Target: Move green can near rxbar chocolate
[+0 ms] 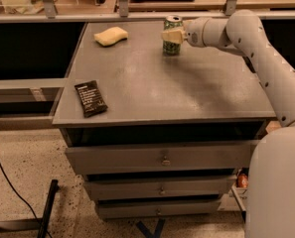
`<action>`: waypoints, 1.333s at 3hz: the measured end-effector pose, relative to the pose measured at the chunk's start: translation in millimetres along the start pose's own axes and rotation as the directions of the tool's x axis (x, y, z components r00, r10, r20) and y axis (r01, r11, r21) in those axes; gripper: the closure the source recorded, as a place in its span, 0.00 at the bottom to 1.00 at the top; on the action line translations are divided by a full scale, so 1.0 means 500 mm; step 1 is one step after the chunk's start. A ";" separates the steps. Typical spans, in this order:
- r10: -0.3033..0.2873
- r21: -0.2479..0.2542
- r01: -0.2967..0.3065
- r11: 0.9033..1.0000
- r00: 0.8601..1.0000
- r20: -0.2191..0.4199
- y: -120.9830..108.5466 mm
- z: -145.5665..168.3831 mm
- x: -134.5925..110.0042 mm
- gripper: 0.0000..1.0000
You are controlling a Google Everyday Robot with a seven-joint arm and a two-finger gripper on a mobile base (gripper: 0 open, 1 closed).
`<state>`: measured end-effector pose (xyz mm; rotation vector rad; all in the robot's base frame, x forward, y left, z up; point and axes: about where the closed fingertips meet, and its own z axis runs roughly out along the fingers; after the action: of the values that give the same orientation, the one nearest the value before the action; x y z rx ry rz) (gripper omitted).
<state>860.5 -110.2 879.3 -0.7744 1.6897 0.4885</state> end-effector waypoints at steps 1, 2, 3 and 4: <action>0.031 -0.010 -0.030 0.999 0.999 0.023 -0.003 -0.003 0.002 0.63; -0.002 -0.063 0.006 0.998 0.998 0.067 0.026 -0.018 -0.059 0.72; -0.065 -0.154 0.088 0.984 0.987 0.147 0.100 -0.055 -0.154 0.70; -0.110 -0.291 0.177 0.940 0.967 0.230 0.224 -0.068 -0.230 0.70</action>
Offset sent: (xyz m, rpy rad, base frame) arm -0.0322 0.0179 0.0728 0.0535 -0.0924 0.1646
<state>771.6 -28.2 990.0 -1.0292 1.3640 0.7182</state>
